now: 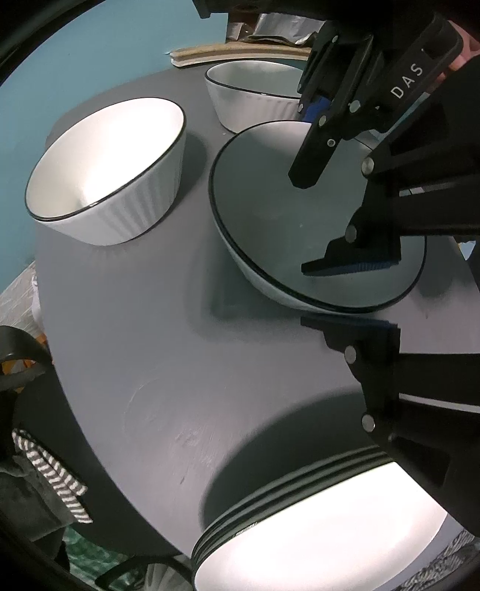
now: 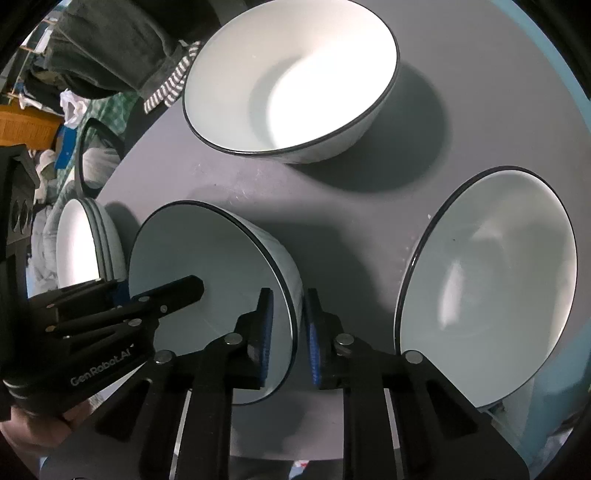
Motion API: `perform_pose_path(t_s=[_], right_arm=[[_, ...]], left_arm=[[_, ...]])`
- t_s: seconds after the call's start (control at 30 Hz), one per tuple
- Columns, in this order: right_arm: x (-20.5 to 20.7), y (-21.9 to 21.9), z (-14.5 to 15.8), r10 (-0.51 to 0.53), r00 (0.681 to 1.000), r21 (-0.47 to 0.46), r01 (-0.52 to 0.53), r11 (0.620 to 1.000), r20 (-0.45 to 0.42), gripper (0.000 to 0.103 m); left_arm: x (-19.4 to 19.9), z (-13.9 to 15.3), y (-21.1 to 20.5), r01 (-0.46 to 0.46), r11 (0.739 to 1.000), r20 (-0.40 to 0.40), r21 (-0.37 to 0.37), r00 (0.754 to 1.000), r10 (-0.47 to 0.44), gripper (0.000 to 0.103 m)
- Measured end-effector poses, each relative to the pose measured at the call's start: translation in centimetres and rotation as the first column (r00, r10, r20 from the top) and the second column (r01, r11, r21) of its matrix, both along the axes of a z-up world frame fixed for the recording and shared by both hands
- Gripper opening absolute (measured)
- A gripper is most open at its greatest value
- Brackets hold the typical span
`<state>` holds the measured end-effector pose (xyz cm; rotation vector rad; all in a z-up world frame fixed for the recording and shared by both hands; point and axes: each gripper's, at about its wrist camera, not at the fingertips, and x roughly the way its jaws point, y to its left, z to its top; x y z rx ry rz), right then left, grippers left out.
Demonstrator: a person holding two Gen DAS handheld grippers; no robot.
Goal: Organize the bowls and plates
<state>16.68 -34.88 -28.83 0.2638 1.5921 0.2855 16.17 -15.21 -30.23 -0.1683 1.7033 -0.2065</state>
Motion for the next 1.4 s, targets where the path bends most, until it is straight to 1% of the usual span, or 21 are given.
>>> perform_pose_path(t_s=[0.1, 0.23, 0.33, 0.37, 0.43, 0.5, 0.57, 0.63, 0.7, 0.77, 0.83, 0.97, 1.07, 1.2, 1.4], right_arm=[[0.1, 0.2, 0.0, 0.013, 1.0, -0.013, -0.013, 1.0, 0.007, 0.016], [0.3, 1.1, -0.2, 0.042, 0.999, -0.048, -0.041, 0.998, 0.012, 0.014], [0.5, 1.7, -0.3, 0.076, 0.997, -0.078, -0.075, 0.994, 0.012, 0.012], [0.5, 1.9, -0.3, 0.087, 0.996, -0.085, -0.086, 0.993, 0.013, 0.012], [0.6, 2.0, -0.3, 0.098, 0.995, -0.073, -0.097, 0.993, 0.01, 0.01], [0.7, 2.4, -0.4, 0.11, 0.994, -0.063, -0.109, 0.992, 0.007, 0.01], [0.8, 2.9, -0.5, 0.132, 0.991, -0.077, -0.131, 0.988, 0.016, 0.01], [1.0, 3.2, -0.9, 0.127, 0.992, -0.074, -0.126, 0.989, 0.003, 0.01], [1.1, 3.2, -1.7, 0.115, 0.993, -0.055, -0.117, 0.992, -0.039, 0.011], [1.3, 2.9, -1.5, 0.09, 0.995, -0.046, -0.091, 0.995, -0.037, 0.011], [1.2, 3.0, -1.3, 0.094, 0.995, -0.056, -0.096, 0.994, -0.037, 0.01], [1.0, 3.5, -0.4, 0.127, 0.992, -0.09, -0.127, 0.988, -0.006, 0.007], [1.1, 3.3, 0.5, 0.121, 0.993, -0.084, -0.121, 0.989, -0.001, 0.007], [1.4, 2.5, 2.2, 0.119, 0.993, -0.083, -0.117, 0.99, 0.01, 0.007], [1.8, 1.2, 4.3, 0.107, 0.994, -0.088, -0.104, 0.991, 0.028, 0.007]], left_arm=[[0.1, -0.7, 0.4, -0.019, 1.0, -0.013, -0.004, 1.0, 0.019, 0.014], [0.1, -0.9, 1.1, -0.045, 0.999, -0.007, -0.018, 0.999, 0.044, 0.012], [-0.2, -0.7, 1.3, -0.041, 0.999, -0.003, -0.006, 0.999, 0.041, 0.01], [-0.3, -0.7, 1.3, -0.038, 0.999, -0.002, 0.01, 0.999, 0.038, 0.01], [-0.5, -0.7, 1.4, -0.034, 0.999, 0.001, 0.034, 0.999, 0.034, 0.01], [-0.6, -0.8, 1.9, -0.049, 0.998, -0.005, 0.025, 0.999, 0.049, 0.01], [-0.8, -0.9, 2.0, -0.059, 0.998, -0.008, 0.014, 0.998, 0.059, 0.01], [-0.7, -1.0, 2.2, -0.066, 0.998, -0.008, 0.008, 0.998, 0.066, 0.01], [-0.9, -1.1, 2.3, -0.062, 0.998, -0.001, 0.006, 0.998, 0.062, 0.01], [-0.6, -1.3, 2.2, -0.045, 0.999, 0.007, 0.015, 0.999, 0.044, 0.01], [-0.9, -1.1, 1.8, -0.048, 0.998, 0.01, 0.03, 0.999, 0.048, 0.009], [-1.4, -0.2, 1.5, -0.069, 0.997, 0.034, 0.017, 0.997, 0.068, 0.009], [-1.3, 0.7, 1.9, -0.075, 0.997, 0.04, 0.004, 0.996, 0.075, 0.009], [-0.8, 2.5, 1.1, -0.056, 0.998, 0.072, 0.012, 0.996, 0.055, 0.009], [-0.1, 4.8, 0.1, -0.044, 0.999, 0.104, -0.001, 0.994, 0.043, 0.009]])
